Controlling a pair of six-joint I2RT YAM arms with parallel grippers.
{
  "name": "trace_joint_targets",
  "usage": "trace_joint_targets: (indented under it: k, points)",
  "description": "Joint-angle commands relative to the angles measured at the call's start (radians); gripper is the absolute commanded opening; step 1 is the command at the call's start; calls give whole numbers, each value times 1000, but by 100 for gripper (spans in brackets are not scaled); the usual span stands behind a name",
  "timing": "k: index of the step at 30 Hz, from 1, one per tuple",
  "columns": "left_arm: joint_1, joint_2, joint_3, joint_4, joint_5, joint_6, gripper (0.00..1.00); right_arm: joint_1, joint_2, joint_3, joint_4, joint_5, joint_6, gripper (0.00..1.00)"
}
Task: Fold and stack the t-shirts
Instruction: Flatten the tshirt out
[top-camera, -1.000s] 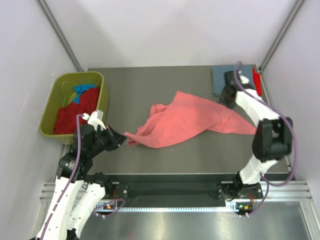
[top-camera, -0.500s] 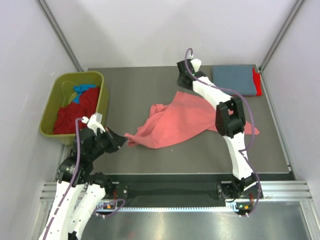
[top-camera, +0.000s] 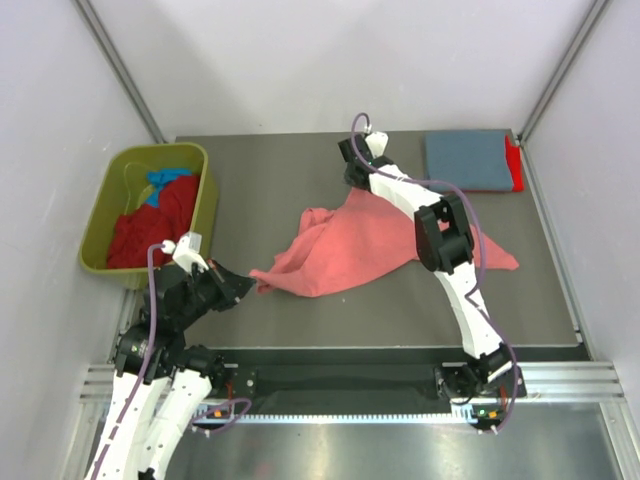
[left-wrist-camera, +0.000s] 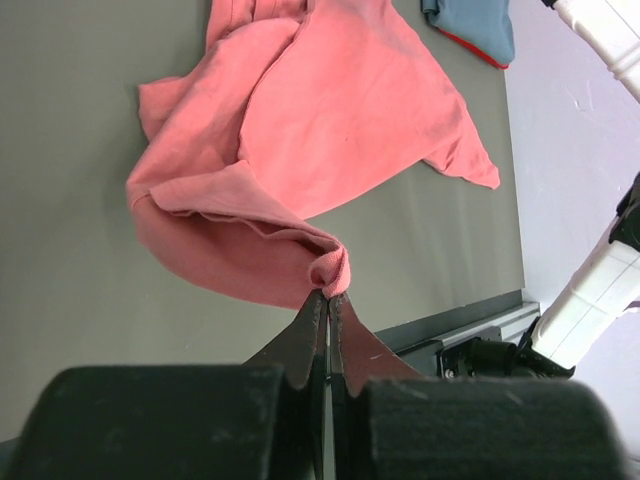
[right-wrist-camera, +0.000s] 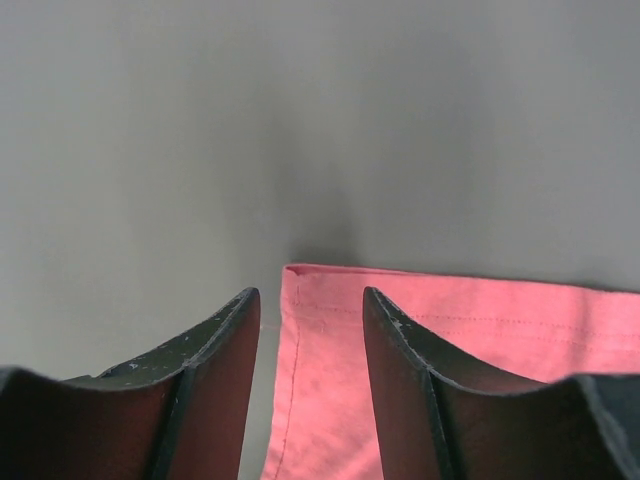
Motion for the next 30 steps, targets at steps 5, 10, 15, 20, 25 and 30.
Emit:
trace_joint_targets:
  k: [5, 10, 15, 20, 25, 30]
  points:
    - [3, -7, 0, 46, 27, -36, 0, 23, 45, 26, 4, 8, 8, 45]
    - [3, 8, 8, 48, 27, -29, 0, 28, 52, 29, -4, 8, 19, 42]
    - [3, 13, 8, 51, 17, -22, 0, 28, 36, 36, -11, 9, -10, 13]
    - [3, 44, 45, 34, -33, 20, 0, 14, -23, 39, -10, 11, -64, 0]
    - [3, 134, 149, -1, -134, 136, 0, -42, -206, -22, -28, 37, -112, 0]
    - [3, 166, 219, 19, -246, 236, 0, -127, -548, -161, -131, 54, -148, 0]
